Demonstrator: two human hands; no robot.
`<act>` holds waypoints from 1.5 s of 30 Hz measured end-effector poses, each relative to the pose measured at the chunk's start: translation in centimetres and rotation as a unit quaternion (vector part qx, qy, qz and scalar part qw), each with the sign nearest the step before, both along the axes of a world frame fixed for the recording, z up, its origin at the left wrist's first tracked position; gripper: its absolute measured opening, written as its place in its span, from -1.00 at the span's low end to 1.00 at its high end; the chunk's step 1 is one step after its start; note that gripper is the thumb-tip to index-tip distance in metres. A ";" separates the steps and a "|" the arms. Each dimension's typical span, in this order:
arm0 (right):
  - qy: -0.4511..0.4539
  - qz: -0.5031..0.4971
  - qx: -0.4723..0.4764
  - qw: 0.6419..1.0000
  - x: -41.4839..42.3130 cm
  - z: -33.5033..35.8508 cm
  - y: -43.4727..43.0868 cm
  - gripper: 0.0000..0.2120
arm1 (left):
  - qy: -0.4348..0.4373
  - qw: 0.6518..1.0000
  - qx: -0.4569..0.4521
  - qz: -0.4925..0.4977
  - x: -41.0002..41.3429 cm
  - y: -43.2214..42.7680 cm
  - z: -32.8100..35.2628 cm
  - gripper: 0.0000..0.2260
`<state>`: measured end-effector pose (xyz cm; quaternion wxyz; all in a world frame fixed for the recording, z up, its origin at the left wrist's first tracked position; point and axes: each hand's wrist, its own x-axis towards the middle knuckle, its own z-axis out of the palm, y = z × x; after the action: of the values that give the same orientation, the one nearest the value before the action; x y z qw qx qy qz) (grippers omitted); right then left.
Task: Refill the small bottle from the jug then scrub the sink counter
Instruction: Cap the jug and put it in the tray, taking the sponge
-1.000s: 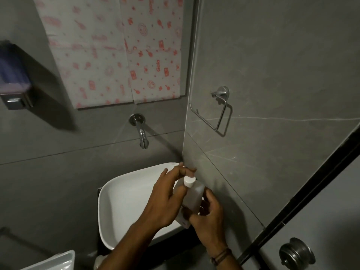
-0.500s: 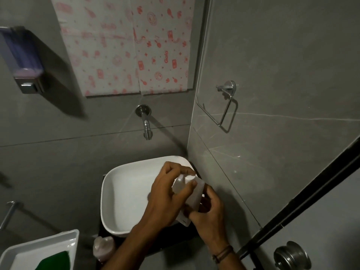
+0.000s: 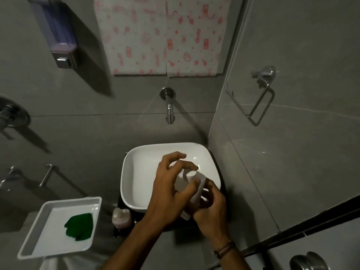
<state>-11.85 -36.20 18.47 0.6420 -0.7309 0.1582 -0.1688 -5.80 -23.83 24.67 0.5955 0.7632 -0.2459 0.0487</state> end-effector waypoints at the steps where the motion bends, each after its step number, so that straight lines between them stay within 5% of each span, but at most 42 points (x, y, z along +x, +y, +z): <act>1: -0.003 0.005 -0.003 1.000 0.3 0.0 0.6 -0.20 | 0.006 1.000 0.002 0.015 0.1 0.4 -0.1 -0.84; 13: -0.039 0.021 -0.048 0.998 5.6 1.6 10.5 -0.30 | -0.030 0.999 -0.031 0.002 5.1 11.3 0.6 -0.81; 18: -0.038 0.074 -0.084 0.993 9.6 1.0 16.9 -0.32 | 0.081 0.991 -0.049 -0.090 8.1 20.8 -1.2 -0.36; 23: 0.027 0.161 -0.120 0.979 14.1 -2.1 25.7 -0.29 | 0.170 0.983 0.033 -0.064 11.8 33.6 -6.0 -0.18; 34: 0.209 0.300 -0.042 0.930 20.5 -17.4 44.0 -0.30 | 0.329 0.939 0.082 0.059 14.6 50.7 -22.1 -0.29; 45: 0.270 0.316 -0.125 0.901 23.3 -30.3 53.4 -0.41 | 0.408 0.899 0.104 0.121 15.9 56.8 -35.1 -0.33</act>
<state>11.41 17.18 -11.85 0.4975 -0.8343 0.0637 0.2289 10.08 33.02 -10.47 0.5507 0.7976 0.1091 -0.2207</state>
